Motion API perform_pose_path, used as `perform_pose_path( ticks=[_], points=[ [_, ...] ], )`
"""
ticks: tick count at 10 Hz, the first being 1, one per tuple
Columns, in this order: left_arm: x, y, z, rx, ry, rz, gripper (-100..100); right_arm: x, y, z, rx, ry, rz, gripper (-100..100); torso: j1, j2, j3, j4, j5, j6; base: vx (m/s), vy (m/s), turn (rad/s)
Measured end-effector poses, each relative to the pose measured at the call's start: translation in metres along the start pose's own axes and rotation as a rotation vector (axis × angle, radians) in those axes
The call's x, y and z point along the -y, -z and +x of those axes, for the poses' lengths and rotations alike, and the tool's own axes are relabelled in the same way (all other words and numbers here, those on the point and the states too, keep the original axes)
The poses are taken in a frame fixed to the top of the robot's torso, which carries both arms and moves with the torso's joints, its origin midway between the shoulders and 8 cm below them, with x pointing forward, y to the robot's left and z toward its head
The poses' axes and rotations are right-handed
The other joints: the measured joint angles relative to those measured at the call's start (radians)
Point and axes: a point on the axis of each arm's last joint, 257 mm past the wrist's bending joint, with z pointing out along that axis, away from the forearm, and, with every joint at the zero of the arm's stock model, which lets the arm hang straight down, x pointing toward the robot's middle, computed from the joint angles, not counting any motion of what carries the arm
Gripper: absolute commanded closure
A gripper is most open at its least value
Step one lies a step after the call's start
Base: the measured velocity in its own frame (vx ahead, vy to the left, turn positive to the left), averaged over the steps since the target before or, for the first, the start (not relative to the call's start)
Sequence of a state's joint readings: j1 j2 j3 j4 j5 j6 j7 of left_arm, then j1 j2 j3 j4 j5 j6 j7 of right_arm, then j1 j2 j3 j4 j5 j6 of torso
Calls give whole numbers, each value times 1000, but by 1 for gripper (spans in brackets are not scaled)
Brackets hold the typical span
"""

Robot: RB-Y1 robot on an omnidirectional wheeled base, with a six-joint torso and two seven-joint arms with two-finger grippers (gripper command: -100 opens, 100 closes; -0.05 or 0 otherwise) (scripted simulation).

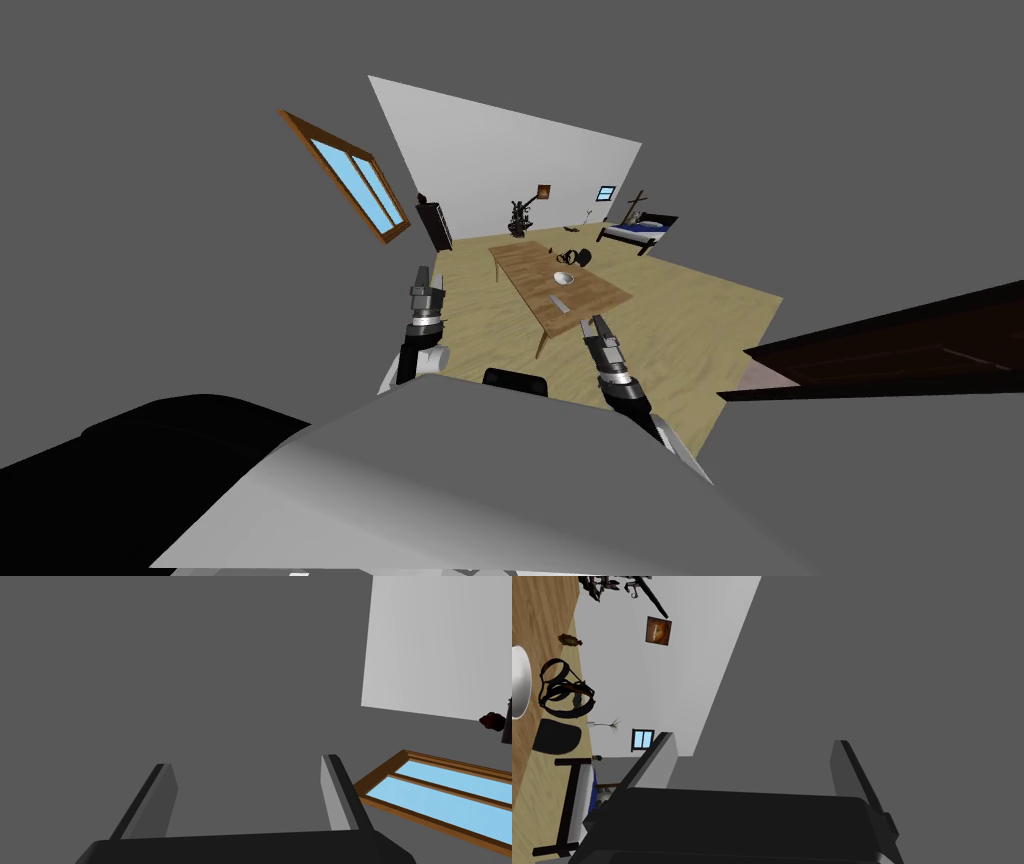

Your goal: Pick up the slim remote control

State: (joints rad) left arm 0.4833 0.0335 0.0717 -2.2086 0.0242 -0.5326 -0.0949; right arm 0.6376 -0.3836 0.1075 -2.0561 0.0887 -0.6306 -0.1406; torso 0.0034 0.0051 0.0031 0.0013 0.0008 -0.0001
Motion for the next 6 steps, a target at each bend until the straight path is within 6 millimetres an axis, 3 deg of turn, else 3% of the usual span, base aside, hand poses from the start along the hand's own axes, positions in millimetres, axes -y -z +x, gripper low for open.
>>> perform_pose_path(
  ticks=[2,6],
  points=[
    [0,0,0,0,0,0,0,29,13,14,-55,8,71,-100,0,-2,-1,0,0,0,-39,61,68],
    [0,0,0,0,0,0,0,78,59,37,-164,21,213,-100,1,-4,-2,-1,0,0,-19,67,79]
  ],
)
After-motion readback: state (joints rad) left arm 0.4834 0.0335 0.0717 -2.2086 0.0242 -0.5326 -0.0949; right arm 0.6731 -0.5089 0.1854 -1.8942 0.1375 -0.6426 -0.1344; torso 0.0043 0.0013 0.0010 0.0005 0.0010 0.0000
